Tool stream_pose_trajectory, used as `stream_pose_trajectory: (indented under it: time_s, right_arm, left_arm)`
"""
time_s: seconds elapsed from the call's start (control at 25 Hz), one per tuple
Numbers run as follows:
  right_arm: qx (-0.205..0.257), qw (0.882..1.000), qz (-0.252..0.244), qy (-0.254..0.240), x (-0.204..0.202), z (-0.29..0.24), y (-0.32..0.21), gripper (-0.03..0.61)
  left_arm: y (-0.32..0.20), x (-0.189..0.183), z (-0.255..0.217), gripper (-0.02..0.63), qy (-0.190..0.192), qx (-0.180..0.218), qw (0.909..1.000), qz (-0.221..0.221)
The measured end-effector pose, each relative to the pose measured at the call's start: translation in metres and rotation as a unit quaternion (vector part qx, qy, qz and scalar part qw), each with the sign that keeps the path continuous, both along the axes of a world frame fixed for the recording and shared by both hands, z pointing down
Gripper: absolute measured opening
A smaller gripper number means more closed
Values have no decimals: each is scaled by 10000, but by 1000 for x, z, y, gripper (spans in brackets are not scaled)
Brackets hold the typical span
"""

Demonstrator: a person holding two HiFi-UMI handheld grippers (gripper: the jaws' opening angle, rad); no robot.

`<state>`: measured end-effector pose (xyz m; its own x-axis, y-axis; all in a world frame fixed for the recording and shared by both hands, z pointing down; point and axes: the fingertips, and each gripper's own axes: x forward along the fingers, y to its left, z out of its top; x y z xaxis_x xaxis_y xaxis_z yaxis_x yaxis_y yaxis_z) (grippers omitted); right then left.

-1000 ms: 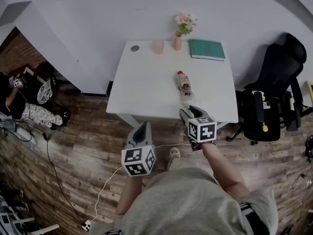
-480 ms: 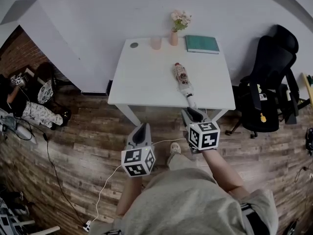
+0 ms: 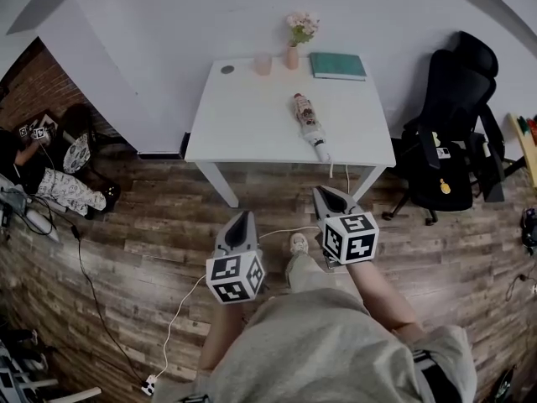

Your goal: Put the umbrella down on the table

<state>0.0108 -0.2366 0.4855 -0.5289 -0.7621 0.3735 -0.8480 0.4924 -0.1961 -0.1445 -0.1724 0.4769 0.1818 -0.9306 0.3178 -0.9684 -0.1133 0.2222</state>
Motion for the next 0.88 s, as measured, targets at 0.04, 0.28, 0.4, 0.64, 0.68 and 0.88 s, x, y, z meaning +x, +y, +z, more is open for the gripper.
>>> stream_pose_trajectory:
  time_s: [0.04,0.28,0.4,0.64,0.68,0.88]
  right_arm:
    - [20,10000,-15,8,1,-1,8,2]
    - [113,9999,-43,37,7,-5,49,2]
    - [149,9999,-37,12,8,-7,66,2]
    - [306,9995,-58,-14,10,-14,92,2]
    - [323,9995,-58,-22,11,-15,96,2]
    - [387,9992,-62,-63,12,-19,109,2]
  left_arm:
    - [7,1,1,9,11,7,10000,-18]
    - [43,6,1,9,30,5,10000,-50]
    - [59,9,-1,9,24,-5,10000,-27]
    - [83,15,-3,9,33,6,10000,13]
    - [86,16,-2,9,36,3,10000,17]
    - [98,17,-4,9,34,14,10000,34]
